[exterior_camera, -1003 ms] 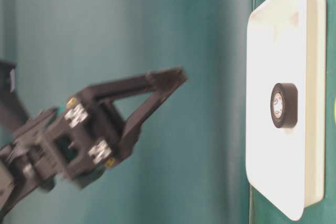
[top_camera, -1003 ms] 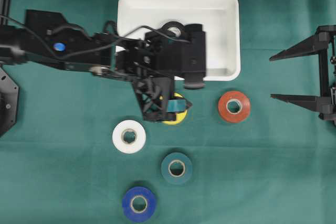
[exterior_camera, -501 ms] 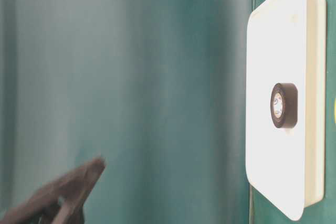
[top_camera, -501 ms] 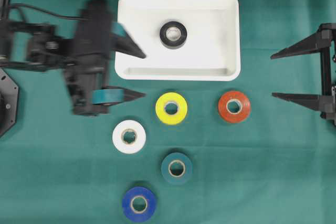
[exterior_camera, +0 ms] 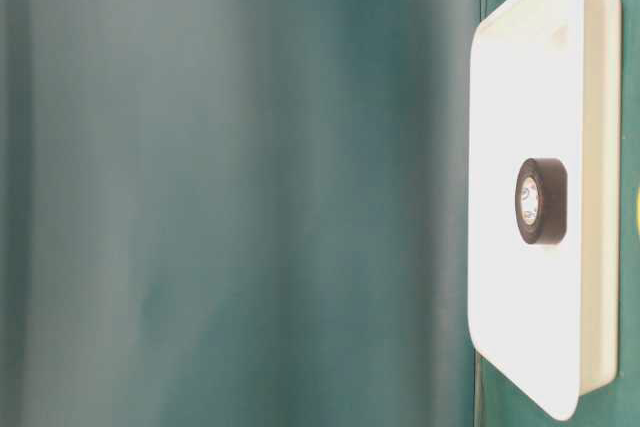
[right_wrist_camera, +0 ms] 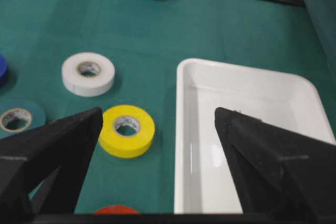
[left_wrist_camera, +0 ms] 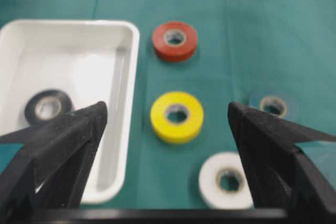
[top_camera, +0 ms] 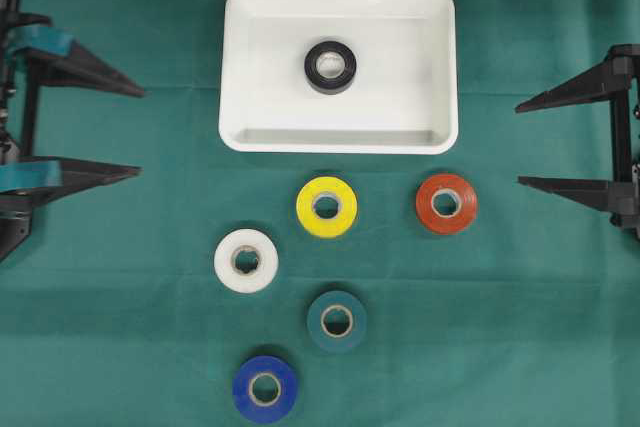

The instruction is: Pick up the tape from a random location and place it into the white case.

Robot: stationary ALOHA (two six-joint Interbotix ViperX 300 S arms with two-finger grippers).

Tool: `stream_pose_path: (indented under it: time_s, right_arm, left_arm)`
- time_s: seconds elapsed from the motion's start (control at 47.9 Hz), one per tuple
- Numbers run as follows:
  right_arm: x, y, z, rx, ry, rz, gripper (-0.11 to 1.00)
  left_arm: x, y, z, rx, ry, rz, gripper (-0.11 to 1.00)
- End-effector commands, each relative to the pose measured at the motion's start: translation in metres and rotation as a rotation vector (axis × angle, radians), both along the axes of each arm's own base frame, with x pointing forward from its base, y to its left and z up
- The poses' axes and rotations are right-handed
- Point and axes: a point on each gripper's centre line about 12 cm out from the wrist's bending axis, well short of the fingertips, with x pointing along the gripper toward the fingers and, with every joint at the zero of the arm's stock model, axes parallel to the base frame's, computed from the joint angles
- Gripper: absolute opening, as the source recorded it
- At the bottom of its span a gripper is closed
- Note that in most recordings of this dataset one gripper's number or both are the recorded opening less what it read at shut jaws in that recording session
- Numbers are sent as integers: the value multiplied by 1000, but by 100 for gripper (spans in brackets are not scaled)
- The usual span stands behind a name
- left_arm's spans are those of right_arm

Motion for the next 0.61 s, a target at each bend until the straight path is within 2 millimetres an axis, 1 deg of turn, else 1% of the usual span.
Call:
stream_pose_path:
  time_s: [0.0,0.251,0.397,0.48,0.585]
  right_arm:
    - [3,0,11,4,-32,-2,91]
    - [3,0,9,4,-23,-2,91]
    - [5,0,5,4,-8,-1,91]
    - [6,0,5,4,-5,-1,91]
    - [6,0,4,4,-3,-2,91]
  left_arm:
    - [-10,0,-2,-4,-29,3,95]
    - [-26,0,-34,-3,-43,2,95]
    - [-33,0,-49,-3,-43,2,95]
    - [-36,-1,-51,-8,-51,3,95]
    - [-37,-1,-50,-7,-58,3,95]
